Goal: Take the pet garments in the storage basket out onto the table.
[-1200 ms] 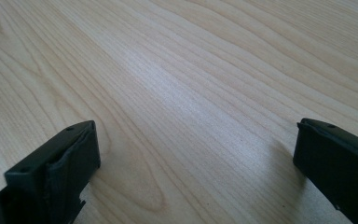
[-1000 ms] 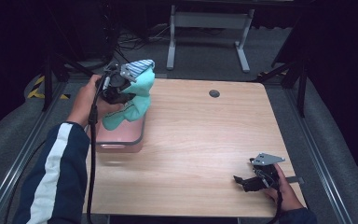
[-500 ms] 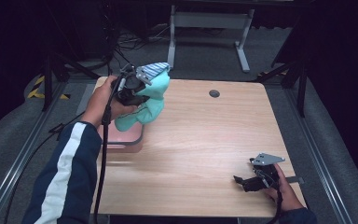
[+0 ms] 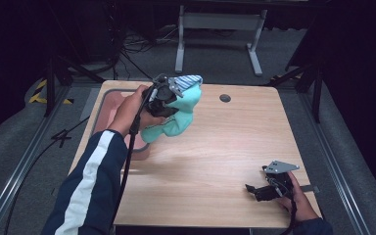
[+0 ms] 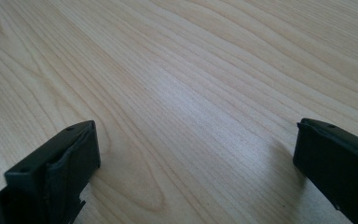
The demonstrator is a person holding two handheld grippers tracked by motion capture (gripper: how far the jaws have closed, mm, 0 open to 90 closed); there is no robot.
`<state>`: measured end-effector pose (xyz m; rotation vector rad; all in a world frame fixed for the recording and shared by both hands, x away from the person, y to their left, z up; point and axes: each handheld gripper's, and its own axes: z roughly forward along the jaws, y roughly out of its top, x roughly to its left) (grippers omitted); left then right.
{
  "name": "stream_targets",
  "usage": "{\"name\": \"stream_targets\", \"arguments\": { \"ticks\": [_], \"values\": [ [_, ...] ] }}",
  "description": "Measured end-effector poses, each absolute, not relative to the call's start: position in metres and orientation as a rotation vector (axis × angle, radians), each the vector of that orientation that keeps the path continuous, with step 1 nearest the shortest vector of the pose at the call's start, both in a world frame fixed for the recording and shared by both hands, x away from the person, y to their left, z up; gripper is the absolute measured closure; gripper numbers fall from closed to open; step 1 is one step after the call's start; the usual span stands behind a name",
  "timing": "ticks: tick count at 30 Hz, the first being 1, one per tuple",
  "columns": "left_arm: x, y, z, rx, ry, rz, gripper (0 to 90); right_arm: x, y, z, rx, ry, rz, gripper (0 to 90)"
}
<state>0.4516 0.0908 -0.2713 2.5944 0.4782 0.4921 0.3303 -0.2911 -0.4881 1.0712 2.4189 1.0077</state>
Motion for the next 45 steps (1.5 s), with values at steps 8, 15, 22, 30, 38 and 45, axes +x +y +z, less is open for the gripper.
{"name": "stream_targets", "arguments": {
  "ticks": [8,15,22,30,38,45],
  "values": [
    [0.453,0.069,-0.287,2.618,0.445,0.439,80.1,0.33,-0.291,-0.488,1.072,2.419,1.008,0.6],
    [0.454,0.047,-0.306,2.663,0.401,0.379,80.1,0.33,-0.291,-0.488,1.068,2.418,1.008,0.6],
    [0.458,0.027,-0.33,2.687,0.396,0.316,80.1,0.33,-0.291,-0.488,1.069,2.418,1.01,0.6],
    [0.459,0.011,-0.359,2.733,0.39,0.259,79.6,0.33,-0.291,-0.488,1.073,2.419,1.009,0.6],
    [0.46,-0.001,-0.388,2.761,0.387,0.196,78.5,0.33,-0.291,-0.488,1.074,2.419,1.01,0.6],
    [0.46,-0.006,-0.406,2.794,0.39,0.152,76.0,0.33,-0.291,-0.488,1.073,2.419,1.01,0.6]
  ]
}}
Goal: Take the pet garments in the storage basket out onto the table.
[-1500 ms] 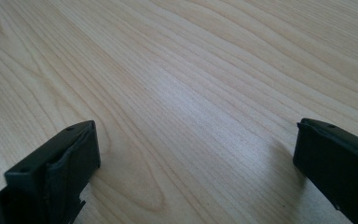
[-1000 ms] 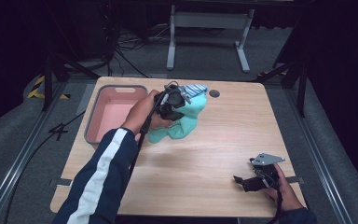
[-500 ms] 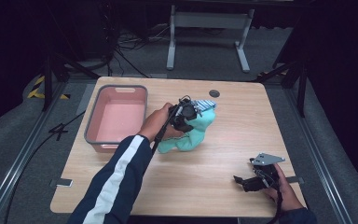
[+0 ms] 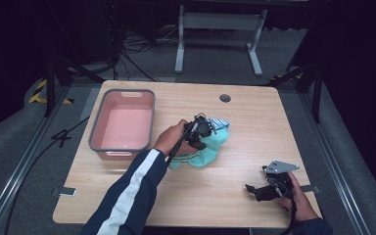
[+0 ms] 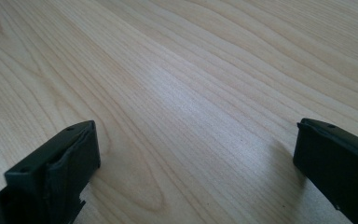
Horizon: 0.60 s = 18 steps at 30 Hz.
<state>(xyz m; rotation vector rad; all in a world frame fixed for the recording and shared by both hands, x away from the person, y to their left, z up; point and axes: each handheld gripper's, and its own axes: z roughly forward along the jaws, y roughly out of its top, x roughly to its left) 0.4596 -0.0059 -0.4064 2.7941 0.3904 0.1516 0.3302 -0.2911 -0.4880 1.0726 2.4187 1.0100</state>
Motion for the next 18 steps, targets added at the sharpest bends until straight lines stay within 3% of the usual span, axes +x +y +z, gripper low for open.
{"name": "stream_targets", "arguments": {
  "ticks": [6,12,18],
  "values": [
    [0.459,-0.01,-0.418,2.826,0.392,0.132,68.7,0.33,-0.291,-0.488,1.073,2.419,1.01,0.6],
    [0.455,-0.007,-0.41,2.798,0.424,0.176,46.9,0.33,-0.291,-0.488,1.073,2.419,1.01,0.6],
    [0.451,0.001,-0.398,2.755,0.438,0.207,41.2,0.33,-0.291,-0.488,1.073,2.419,1.01,0.6]
  ]
}}
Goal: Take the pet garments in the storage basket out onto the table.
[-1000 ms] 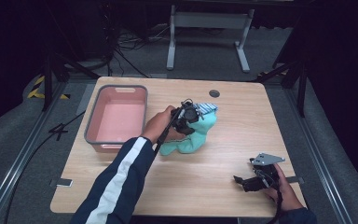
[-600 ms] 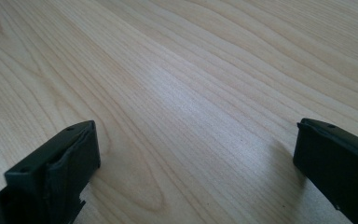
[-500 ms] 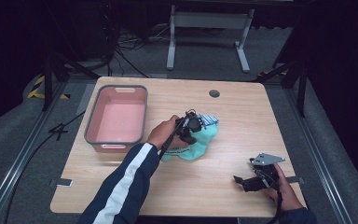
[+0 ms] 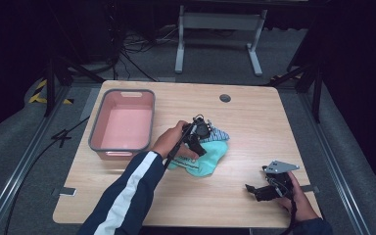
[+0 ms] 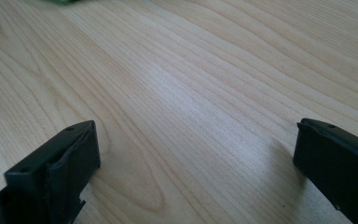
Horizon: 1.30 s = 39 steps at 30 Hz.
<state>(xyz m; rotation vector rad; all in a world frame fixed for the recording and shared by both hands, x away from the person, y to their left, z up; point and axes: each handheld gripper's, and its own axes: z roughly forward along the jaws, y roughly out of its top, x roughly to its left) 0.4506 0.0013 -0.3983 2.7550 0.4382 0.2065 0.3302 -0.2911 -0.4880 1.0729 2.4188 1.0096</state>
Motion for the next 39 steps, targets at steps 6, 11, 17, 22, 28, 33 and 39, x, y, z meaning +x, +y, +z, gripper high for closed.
{"name": "stream_targets", "arguments": {
  "ticks": [6,11,17,22,28,33,39],
  "values": [
    [0.446,0.007,-0.389,2.739,0.438,0.244,29.5,0.33,-0.291,-0.488,1.073,2.419,1.01,0.6],
    [0.438,0.017,-0.38,2.69,0.405,0.27,24.9,0.33,-0.291,-0.488,1.073,2.419,1.01,0.6],
    [0.429,0.026,-0.371,2.666,0.391,0.293,24.3,0.33,-0.291,-0.488,1.073,2.419,1.01,0.6],
    [0.421,0.029,-0.367,2.667,0.366,0.313,23.1,0.33,-0.291,-0.488,1.073,2.419,1.01,0.6],
    [0.411,0.034,-0.365,2.674,0.316,0.33,23.1,0.33,-0.291,-0.488,1.074,2.418,1.01,0.6],
    [0.403,0.039,-0.365,2.684,0.294,0.342,23.5,0.33,-0.291,-0.488,1.074,2.418,1.01,0.6],
    [0.396,0.046,-0.365,2.694,0.263,0.354,24.2,0.33,-0.291,-0.488,1.074,2.418,1.01,0.6]
  ]
}}
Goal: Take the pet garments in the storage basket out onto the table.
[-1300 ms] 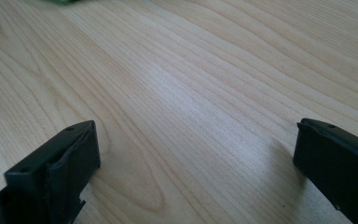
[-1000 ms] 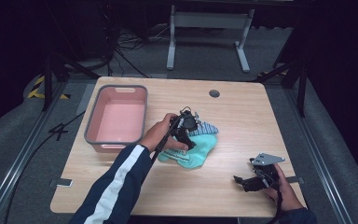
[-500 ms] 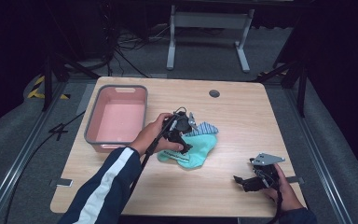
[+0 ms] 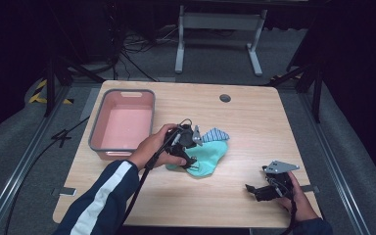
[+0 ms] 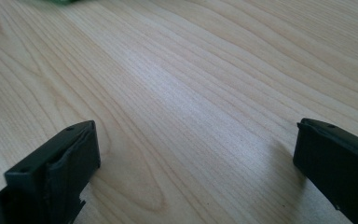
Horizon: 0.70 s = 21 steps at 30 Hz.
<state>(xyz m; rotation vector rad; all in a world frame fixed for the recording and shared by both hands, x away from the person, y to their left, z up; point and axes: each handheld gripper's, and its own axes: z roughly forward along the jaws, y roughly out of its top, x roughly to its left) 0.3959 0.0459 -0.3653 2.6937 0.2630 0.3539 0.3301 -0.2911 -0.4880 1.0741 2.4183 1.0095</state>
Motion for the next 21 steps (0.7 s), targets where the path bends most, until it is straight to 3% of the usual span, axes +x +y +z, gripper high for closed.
{"name": "stream_targets", "arguments": {
  "ticks": [21],
  "values": [
    [0.36,0.091,-0.382,2.715,0.243,0.368,25.5,0.33,-0.291,-0.488,1.074,2.418,1.01,0.6]
  ]
}}
